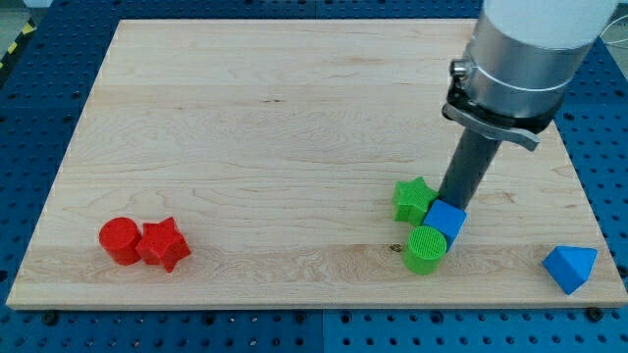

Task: Move the green circle to red star

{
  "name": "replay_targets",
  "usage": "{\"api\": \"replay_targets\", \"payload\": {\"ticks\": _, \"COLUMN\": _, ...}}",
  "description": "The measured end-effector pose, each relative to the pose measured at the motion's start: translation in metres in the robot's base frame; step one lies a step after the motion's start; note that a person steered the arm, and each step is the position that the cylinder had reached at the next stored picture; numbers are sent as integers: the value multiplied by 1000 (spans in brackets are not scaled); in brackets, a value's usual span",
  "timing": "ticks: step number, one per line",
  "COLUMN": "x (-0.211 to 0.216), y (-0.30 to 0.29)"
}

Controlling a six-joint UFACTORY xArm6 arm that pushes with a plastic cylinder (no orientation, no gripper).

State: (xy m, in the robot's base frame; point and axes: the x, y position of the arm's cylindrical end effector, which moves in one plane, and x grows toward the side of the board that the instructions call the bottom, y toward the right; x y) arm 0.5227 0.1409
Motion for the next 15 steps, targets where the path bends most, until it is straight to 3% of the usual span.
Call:
{"api": "replay_targets", "payload": {"ticks": 2, "x": 1, "y": 62}}
{"api": "replay_targets", "payload": {"ticks": 3, "x": 43, "y": 62}}
{"api": "replay_targets", "payload": {"ticks": 4, "x": 70, "y": 35}}
{"api": "replay_targets", "payload": {"ticks": 7, "x": 57, "y": -131}}
{"api": "replay_targets", "payload": {"ticks": 8, "x": 56, "y": -143}}
{"api": "replay_targets", "payload": {"ticks": 10, "x": 28, "y": -84}}
{"api": "replay_targets", "payload": {"ticks": 15, "x": 18, "y": -258}}
